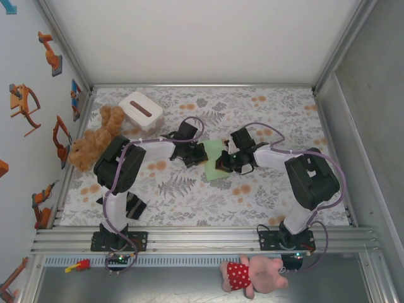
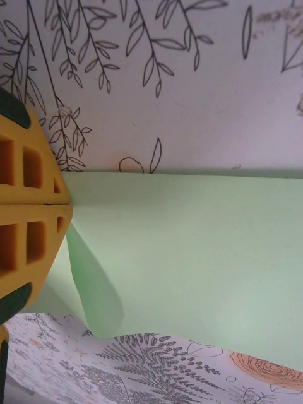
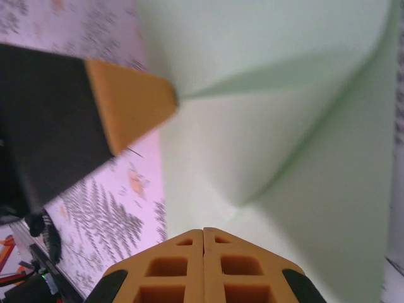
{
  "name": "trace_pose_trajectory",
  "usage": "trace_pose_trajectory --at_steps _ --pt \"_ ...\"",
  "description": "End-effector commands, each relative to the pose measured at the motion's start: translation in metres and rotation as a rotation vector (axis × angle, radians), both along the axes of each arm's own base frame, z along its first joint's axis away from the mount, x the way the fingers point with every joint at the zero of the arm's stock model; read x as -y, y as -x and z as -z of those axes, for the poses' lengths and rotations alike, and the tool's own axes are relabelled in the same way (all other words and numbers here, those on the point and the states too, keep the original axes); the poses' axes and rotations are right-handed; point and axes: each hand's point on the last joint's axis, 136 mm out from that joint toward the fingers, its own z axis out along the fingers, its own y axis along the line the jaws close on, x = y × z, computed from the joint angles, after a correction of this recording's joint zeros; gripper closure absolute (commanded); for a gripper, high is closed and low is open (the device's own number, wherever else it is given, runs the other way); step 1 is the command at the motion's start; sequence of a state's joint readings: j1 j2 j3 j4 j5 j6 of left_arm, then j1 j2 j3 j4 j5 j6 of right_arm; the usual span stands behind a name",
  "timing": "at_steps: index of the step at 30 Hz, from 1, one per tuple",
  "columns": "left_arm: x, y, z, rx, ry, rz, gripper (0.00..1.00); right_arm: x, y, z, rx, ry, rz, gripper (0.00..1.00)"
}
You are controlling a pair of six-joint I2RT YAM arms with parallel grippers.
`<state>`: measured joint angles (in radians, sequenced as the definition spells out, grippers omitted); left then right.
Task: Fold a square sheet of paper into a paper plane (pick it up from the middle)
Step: Fold the triangle a second time at the center of the table.
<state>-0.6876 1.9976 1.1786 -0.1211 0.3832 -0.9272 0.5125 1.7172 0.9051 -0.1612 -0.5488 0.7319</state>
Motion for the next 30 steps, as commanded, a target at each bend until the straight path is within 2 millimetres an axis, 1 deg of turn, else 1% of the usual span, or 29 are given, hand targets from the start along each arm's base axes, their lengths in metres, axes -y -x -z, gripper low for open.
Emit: trace_pose_trajectory --at_steps 1,4,7,11,14,17,19,22,25,28,30 --pt "-0.019 0.018 0.033 -0.084 -0.118 0.012 1.00 -0.007 -0.020 -0.010 0.042 -0.012 0.003 1.00" --pt "-0.018 0.019 0.033 -0.087 -0.113 0.014 1.00 -0.010 -0.027 -0.004 0.034 -0.008 0.004 1.00" --pt "-0.017 0.018 0.032 -0.086 -0.105 0.016 1.00 -0.010 -0.030 0.002 0.026 0.001 0.004 1.00" --pt "-0.015 0.018 0.031 -0.087 -0.103 0.021 1.00 -0.005 -0.034 0.011 0.018 0.019 0.015 1.00" --pt "-0.015 0.018 0.032 -0.089 -0.106 0.024 1.00 0.001 -0.037 0.016 0.014 0.033 0.030 1.00" --pt "-0.016 0.018 0.033 -0.091 -0.112 0.027 1.00 0.009 -0.037 0.025 -0.004 0.053 0.048 1.00" --pt "-0.018 0.019 0.033 -0.091 -0.121 0.027 1.00 0.015 -0.033 0.034 -0.037 0.066 0.070 1.00" --pt "-0.020 0.019 0.034 -0.092 -0.131 0.027 1.00 0.026 -0.028 0.041 -0.073 0.080 0.107 1.00" --pt "-0.021 0.019 0.035 -0.092 -0.134 0.027 1.00 0.032 -0.028 0.036 -0.065 0.080 0.126 1.00" --pt "-0.021 0.018 0.035 -0.093 -0.135 0.025 1.00 0.031 -0.033 0.019 -0.018 0.065 0.129 1.00" --pt "-0.021 0.018 0.034 -0.091 -0.132 0.026 1.00 0.024 -0.037 0.006 0.014 0.030 0.112 1.00"
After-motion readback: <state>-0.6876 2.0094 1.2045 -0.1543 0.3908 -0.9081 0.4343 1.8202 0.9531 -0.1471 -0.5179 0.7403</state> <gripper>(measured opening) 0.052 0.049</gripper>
